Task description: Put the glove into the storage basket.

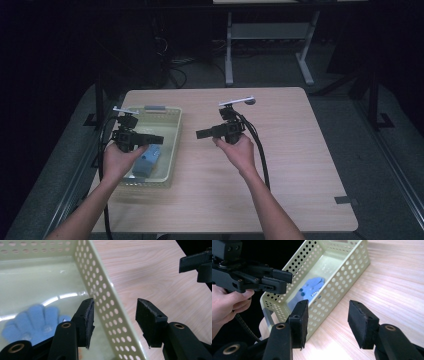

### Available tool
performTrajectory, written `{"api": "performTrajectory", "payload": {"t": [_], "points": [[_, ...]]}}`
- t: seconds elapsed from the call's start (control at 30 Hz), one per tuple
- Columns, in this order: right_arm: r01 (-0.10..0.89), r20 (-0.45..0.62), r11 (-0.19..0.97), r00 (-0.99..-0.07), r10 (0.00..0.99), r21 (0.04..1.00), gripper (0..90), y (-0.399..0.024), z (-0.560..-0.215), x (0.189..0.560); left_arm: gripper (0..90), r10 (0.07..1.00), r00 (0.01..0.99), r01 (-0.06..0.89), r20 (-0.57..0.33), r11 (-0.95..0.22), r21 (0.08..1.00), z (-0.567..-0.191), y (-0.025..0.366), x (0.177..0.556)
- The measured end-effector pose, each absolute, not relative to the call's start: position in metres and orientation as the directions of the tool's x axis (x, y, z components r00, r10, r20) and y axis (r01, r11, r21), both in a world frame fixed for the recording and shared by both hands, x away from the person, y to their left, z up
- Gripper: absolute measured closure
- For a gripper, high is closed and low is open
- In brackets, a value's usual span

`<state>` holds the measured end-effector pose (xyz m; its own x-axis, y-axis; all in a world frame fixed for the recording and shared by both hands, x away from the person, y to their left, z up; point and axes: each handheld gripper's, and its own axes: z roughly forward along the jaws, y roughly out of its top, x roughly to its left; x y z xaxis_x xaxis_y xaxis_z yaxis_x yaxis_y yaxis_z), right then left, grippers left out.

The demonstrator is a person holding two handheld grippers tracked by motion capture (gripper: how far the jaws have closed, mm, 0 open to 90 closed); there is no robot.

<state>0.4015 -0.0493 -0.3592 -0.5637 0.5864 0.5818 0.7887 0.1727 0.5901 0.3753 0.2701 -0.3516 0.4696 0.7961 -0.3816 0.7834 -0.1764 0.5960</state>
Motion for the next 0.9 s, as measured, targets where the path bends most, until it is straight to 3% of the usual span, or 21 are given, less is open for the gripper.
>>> {"api": "performTrajectory", "payload": {"t": [0.33, 0.9], "points": [[0.796, 0.620, 0.084, -0.529, 0.580, 0.600, 47.2, -0.081, -0.357, 0.397, 43.1, 0.776, 0.522, 0.759, -0.354, -0.234, 0.608, -0.350, 0.249, 0.372], [0.806, 0.646, 0.005, -0.478, 0.595, 0.592, 42.6, -0.124, -0.362, 0.392, 40.4, 0.719, 0.568, 0.736, -0.400, -0.226, 0.638, -0.348, 0.218, 0.369]]}}
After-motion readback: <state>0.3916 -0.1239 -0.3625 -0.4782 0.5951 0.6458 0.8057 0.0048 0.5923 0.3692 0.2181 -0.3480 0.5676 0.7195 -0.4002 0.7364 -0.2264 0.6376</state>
